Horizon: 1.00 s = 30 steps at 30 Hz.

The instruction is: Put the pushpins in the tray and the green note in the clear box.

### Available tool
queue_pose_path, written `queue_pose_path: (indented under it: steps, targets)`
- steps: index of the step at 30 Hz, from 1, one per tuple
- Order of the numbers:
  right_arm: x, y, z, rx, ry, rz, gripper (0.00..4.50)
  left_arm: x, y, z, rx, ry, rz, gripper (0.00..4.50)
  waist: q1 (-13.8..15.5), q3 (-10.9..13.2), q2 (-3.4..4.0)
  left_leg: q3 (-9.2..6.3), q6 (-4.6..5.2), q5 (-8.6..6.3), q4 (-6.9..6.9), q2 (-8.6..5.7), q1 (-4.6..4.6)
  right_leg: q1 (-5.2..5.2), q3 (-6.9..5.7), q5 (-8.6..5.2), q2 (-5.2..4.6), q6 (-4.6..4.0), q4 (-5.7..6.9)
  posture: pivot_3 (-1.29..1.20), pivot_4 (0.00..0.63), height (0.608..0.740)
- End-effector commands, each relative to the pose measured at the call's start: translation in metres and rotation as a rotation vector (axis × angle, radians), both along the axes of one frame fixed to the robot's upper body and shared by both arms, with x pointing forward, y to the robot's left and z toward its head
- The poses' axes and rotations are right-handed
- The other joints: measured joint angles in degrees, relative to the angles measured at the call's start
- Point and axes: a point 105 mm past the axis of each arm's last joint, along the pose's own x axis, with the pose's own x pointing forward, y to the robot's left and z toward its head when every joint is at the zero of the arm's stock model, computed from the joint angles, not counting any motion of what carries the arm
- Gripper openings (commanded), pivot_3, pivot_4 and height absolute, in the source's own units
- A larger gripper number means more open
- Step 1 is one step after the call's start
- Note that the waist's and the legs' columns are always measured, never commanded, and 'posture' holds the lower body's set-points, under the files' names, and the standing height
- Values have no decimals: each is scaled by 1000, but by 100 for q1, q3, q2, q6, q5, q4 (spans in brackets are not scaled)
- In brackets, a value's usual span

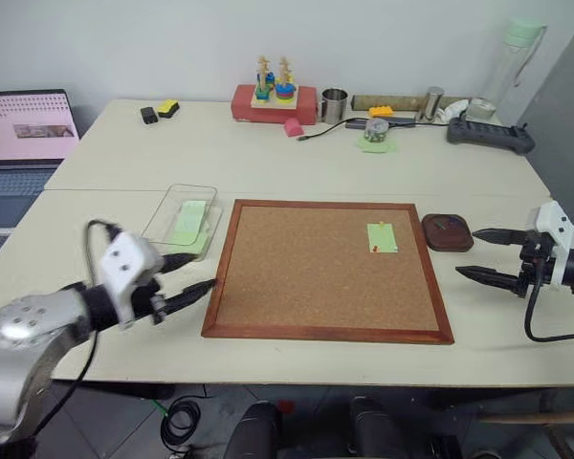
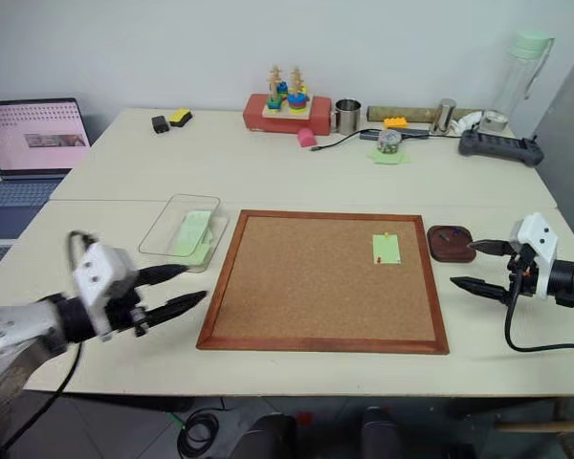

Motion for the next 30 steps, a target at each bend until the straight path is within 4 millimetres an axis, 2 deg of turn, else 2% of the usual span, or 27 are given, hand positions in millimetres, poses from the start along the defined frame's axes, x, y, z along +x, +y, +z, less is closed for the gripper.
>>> queue_pose_path:
  steps: [1, 3, 7, 12, 18, 25, 30]
  targets:
    - [-11, 17, 19, 50, -54, 13, 4500, 23, -42, 2, -51, -26, -136, 2054, 19, 0, 0, 0, 0, 0, 1, -2, 1, 0, 0, 0, -1, 1, 1, 0, 150, 740]
    - [-14, 23, 19, 58, -58, 12, 4500, 36, -67, -4, -65, -28, -196, 1668, 27, -2, 0, 0, 0, 0, 10, -6, -3, 1, -2, 3, 5, 4, 3, 0, 150, 740]
    - [-14, 37, 18, 85, -75, 13, 4500, 64, -101, -16, -93, -39, -239, 965, 51, -4, 1, 2, 1, 0, 32, -17, -10, 4, 2, 11, 7, 16, 3, 0, 150, 740]
    - [0, 52, 16, 116, -85, -9, 4500, 80, -128, -34, -118, -32, -269, 81, 15, -3, 0, 2, 1, -1, 57, -15, -15, 3, 1, 18, 16, 19, 8, 0, 150, 740]
    - [29, 60, 12, 120, -74, -103, 4500, 89, -135, -55, -171, 12, -240, 10, 8, -3, -1, 2, 1, 0, 72, -14, -19, 0, 3, 25, 19, 26, 11, 0, 150, 740]
    - [74, 84, 0, 122, -108, -109, 4500, 92, -138, -83, -166, 55, -204, 10, -31, -5, 1, 4, 2, 0, 73, -17, -20, -2, 3, 36, 20, 14, 11, 0, 150, 740]
    - [100, 91, -12, 100, -139, -124, 4500, 93, -140, -88, -175, 78, -188, 10, -16, -7, 3, -2, 2, 1, 75, -19, -17, 2, 4, 41, 17, 20, 17, 0, 150, 740]
